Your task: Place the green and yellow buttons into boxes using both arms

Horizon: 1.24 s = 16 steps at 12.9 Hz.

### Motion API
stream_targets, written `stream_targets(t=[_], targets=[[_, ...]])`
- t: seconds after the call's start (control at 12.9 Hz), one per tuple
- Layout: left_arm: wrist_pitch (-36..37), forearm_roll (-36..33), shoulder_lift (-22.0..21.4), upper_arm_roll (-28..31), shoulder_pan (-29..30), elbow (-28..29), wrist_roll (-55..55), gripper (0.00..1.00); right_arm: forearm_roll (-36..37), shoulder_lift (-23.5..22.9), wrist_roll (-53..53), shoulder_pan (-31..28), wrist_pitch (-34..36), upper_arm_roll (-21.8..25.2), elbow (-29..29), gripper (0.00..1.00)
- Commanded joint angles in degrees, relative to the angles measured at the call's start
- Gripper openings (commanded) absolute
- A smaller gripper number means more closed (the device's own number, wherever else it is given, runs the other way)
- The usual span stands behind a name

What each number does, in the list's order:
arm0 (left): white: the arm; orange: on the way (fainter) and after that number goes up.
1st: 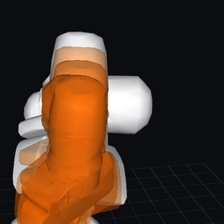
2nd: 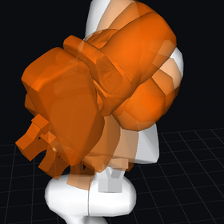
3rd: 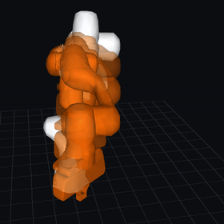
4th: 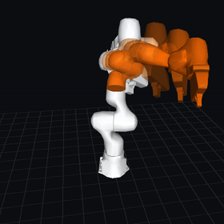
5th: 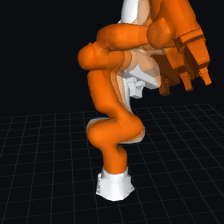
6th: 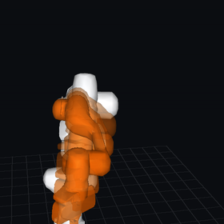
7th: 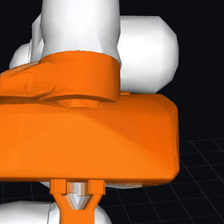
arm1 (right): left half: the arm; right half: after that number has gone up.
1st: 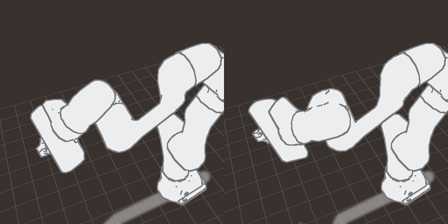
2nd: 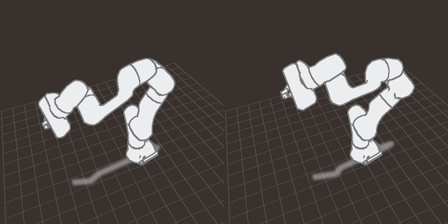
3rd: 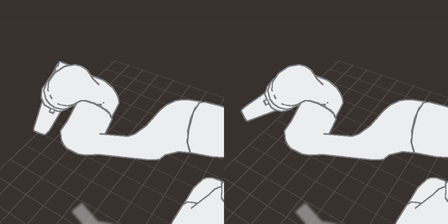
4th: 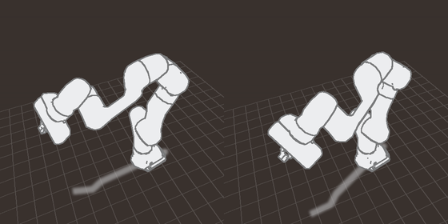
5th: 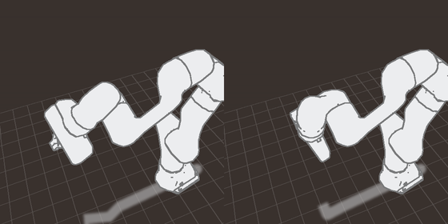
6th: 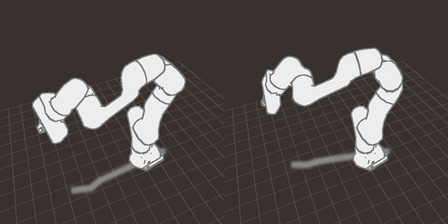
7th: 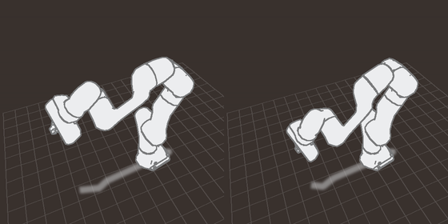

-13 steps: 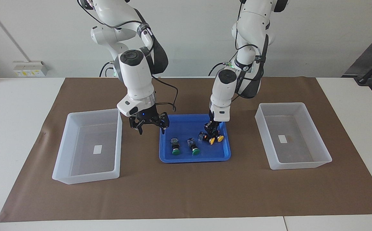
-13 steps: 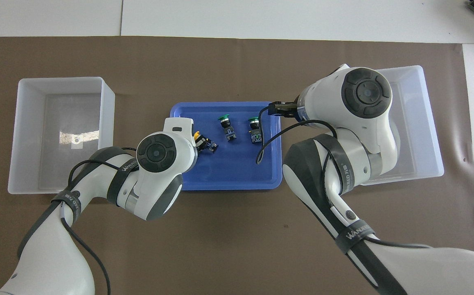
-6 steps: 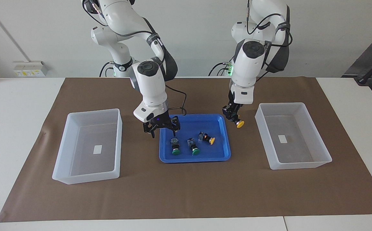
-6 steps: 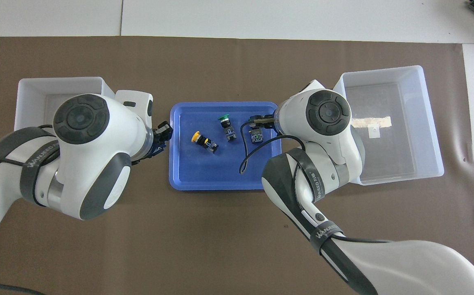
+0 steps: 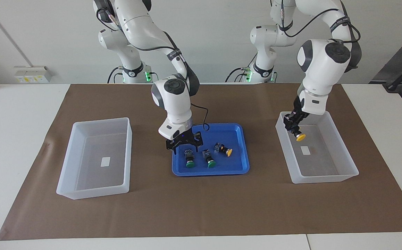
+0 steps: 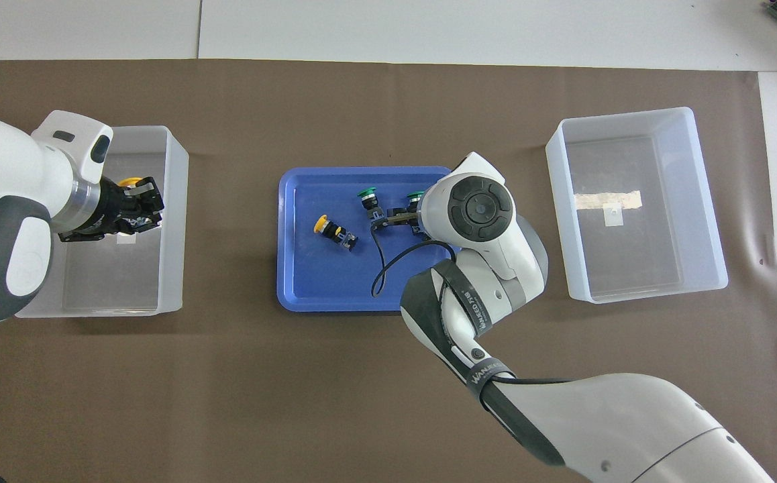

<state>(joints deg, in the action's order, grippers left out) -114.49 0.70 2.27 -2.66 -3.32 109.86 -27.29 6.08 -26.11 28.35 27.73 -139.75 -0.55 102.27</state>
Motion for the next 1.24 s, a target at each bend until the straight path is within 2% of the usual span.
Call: stream_targets(t=[0.0, 0.08, 0.15, 0.23, 0.54, 0.62, 0.7, 0.77, 0.85, 0.93, 1.0, 1.16], targets=[[-6.33, 0.97, -0.25, -0.50, 5.32, 4.82, 10.38, 0.00, 3.40, -0.35, 2.76, 0.13, -1.67, -0.16, 1.26, 1.00], [-9.58, 0.97, -0.42, -0.50, 7.60, 7.71, 13.81, 0.00, 4.28, -0.34, 2.77, 0.05, -1.84, -0.16, 1.52, 0.96], [-11.96, 0.97, -0.86, -0.50, 9.02, 9.92, 17.24, 0.00, 4.81, -0.52, 2.77, 0.13, -2.11, -0.16, 1.61, 0.73], [-13.55, 0.97, -0.95, -0.42, 9.47, 11.68, 19.88, 0.00, 5.25, -0.61, 2.68, 0.13, -2.55, -0.16, 1.96, 0.55], [-19.35, 0.97, -1.39, -0.50, 10.44, 18.01, 21.67, 0.00, 5.43, -0.61, 2.68, 0.40, -2.81, -0.16, 2.23, 0.00], [-20.67, 0.97, -1.13, -0.42, 10.44, 18.81, 21.67, 0.00, 5.69, -0.61, 2.59, 0.75, -2.73, -0.16, 1.97, 0.00], [-21.12, 0.97, -0.69, -0.42, 10.35, 19.08, 21.67, 0.13, 5.87, -0.52, 2.76, 0.84, -2.73, -0.16, 1.71, 0.00], [-21.21, 0.97, -0.43, -0.42, 10.35, 18.99, 21.67, 0.51, 5.87, -0.26, 2.77, 0.84, -2.64, -0.16, 1.44, 0.00], [-21.12, 0.97, -0.42, -0.50, 10.35, 18.91, 21.67, 0.80, 5.87, 0.35, 2.68, 0.58, -2.20, -0.16, 1.18, 0.00], [-21.12, 0.97, -0.42, -0.42, 10.26, 18.82, 21.58, 0.93, 5.70, 2.36, 2.50, -0.04, -1.33, -0.16, 1.18, 0.00], [-20.69, 0.97, -0.34, -0.42, 10.09, 18.38, 21.41, 1.00, 5.61, 4.38, 2.59, -1.00, 0.42, -0.16, 1.26, 0.00], [-17.81, 0.97, -0.34, -0.59, 9.91, 15.32, 20.79, 1.00, 5.52, 9.12, 1.37, -4.77, 2.89, -0.16, 1.96, 0.00]])
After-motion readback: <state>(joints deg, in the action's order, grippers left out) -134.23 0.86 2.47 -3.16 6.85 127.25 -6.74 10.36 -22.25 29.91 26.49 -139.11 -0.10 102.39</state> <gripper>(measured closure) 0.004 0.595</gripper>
